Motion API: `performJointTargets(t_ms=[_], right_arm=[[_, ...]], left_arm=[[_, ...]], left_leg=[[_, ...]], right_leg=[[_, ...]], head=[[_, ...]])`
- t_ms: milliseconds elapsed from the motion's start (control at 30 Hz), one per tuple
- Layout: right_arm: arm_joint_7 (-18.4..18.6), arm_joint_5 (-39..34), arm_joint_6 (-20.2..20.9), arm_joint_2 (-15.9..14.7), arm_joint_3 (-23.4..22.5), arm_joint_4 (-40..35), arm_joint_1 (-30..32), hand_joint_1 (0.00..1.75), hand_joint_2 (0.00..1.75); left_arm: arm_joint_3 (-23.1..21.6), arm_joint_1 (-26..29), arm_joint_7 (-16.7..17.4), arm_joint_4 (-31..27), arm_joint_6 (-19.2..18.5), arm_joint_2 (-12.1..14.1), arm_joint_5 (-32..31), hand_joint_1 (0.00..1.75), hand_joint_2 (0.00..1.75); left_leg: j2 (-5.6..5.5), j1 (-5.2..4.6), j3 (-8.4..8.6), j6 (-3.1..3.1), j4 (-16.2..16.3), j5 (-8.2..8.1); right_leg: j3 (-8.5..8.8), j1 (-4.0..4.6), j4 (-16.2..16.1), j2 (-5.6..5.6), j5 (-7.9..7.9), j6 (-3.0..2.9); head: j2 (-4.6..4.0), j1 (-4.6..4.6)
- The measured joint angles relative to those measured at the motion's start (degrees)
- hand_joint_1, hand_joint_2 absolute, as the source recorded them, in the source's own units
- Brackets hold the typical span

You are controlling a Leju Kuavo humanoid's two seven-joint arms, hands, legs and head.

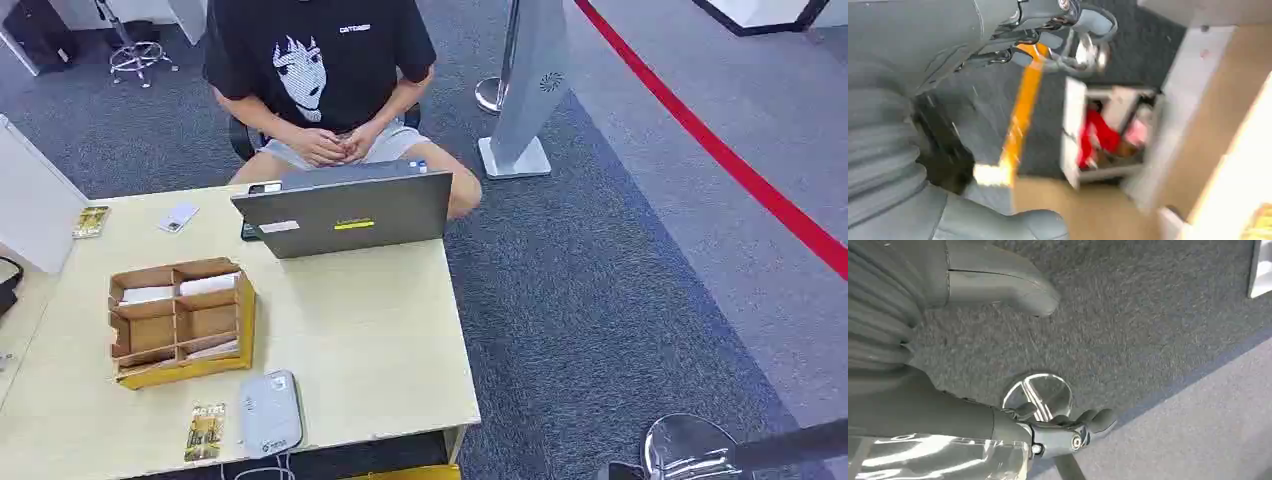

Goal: Pass the card to the sensor for recognition and then transmit it.

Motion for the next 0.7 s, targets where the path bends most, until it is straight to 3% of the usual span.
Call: performJointTargets(t_ms=[67, 267, 500, 700], right_arm=[[-0.1, -0.4, -0.7, 0.0, 0.0, 0.0, 0.0, 0.00, 1.75], [-0.2, 0.7, -6.7, 0.0, 1.5, 0.0, -0.4, 0.00, 1.75], [-0.2, 1.9, -8.0, 0.0, 1.9, -0.1, -0.5, 0.00, 1.75], [-0.2, 1.9, -8.9, 0.0, 1.9, -0.5, -0.4, 0.00, 1.75]], left_arm=[[-1.2, 1.8, 0.3, -3.1, 0.9, -0.2, 3.7, 0.00, 1.75], [-7.0, 7.6, 1.0, -16.2, 8.4, -0.3, 9.1, 0.00, 1.75], [-12.2, 12.6, 2.8, -27.4, 15.5, -0.4, 15.1, 0.00, 1.75], [-16.0, 16.7, -2.6, -35.8, 20.9, -0.6, 11.0, 0.00, 1.75]], left_leg=[[0.00, 0.00, 0.00, 0.00, 0.0, 0.00], [-0.05, 0.00, -0.04, 0.00, 0.0, 0.00], [-0.04, 0.01, -0.05, 0.00, 0.0, 0.00], [-0.08, 0.01, -0.04, 0.00, 0.0, 0.00]], right_leg=[[-0.01, 0.00, 0.0, 0.00, 0.00, 0.00], [-0.02, 0.00, 0.0, -0.05, -0.03, 0.01], [0.00, 0.01, 0.0, -0.06, -0.03, 0.01], [-0.03, 0.01, 0.0, -0.08, -0.04, 0.01]], head=[[0.00, 0.00], [0.00, -0.02], [0.00, 0.00], [0.00, 0.00]])
